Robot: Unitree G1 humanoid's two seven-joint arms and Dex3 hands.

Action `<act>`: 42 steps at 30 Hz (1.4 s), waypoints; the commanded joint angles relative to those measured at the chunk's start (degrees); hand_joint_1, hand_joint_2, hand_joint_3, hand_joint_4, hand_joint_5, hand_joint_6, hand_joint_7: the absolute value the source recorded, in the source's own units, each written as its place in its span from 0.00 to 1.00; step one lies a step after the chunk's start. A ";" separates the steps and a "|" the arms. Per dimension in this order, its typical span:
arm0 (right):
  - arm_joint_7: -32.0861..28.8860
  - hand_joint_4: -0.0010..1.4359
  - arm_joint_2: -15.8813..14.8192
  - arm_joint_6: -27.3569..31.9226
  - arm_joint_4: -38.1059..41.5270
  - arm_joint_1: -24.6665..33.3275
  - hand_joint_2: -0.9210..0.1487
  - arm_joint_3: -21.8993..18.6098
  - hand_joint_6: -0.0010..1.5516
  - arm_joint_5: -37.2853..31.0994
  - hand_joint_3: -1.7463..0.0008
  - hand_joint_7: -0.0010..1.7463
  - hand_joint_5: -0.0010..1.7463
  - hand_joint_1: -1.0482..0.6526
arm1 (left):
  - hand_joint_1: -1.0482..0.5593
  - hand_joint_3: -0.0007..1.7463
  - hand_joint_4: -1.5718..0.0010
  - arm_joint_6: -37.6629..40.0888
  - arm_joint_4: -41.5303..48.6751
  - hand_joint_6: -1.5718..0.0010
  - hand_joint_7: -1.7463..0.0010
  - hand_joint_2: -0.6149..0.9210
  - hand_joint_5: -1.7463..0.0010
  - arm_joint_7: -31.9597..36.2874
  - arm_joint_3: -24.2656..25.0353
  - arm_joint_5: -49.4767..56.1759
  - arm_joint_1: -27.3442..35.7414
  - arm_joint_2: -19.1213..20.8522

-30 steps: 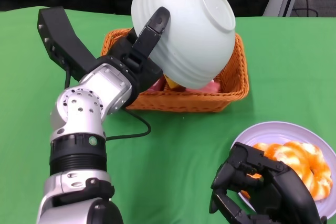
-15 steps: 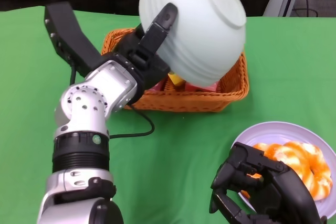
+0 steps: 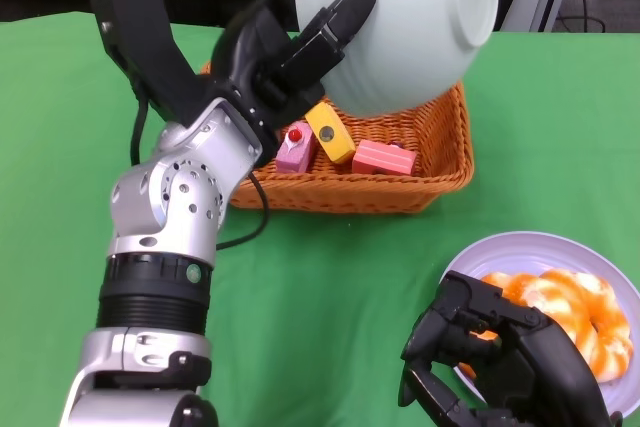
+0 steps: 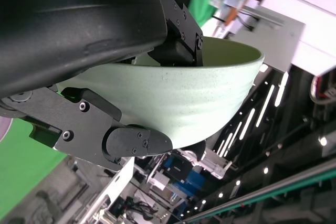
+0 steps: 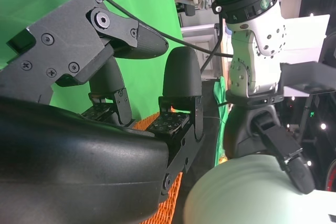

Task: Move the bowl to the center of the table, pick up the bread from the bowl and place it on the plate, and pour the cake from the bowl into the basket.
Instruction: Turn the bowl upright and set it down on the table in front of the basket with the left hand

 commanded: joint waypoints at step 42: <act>-0.14 0.46 -0.58 0.35 -0.34 -1.71 0.40 -1.35 0.40 0.29 0.45 0.81 0.93 0.48 | 0.52 0.12 0.62 -95.23 13.17 0.70 0.09 0.99 0.00 41.90 -14.00 87.64 10.01 35.91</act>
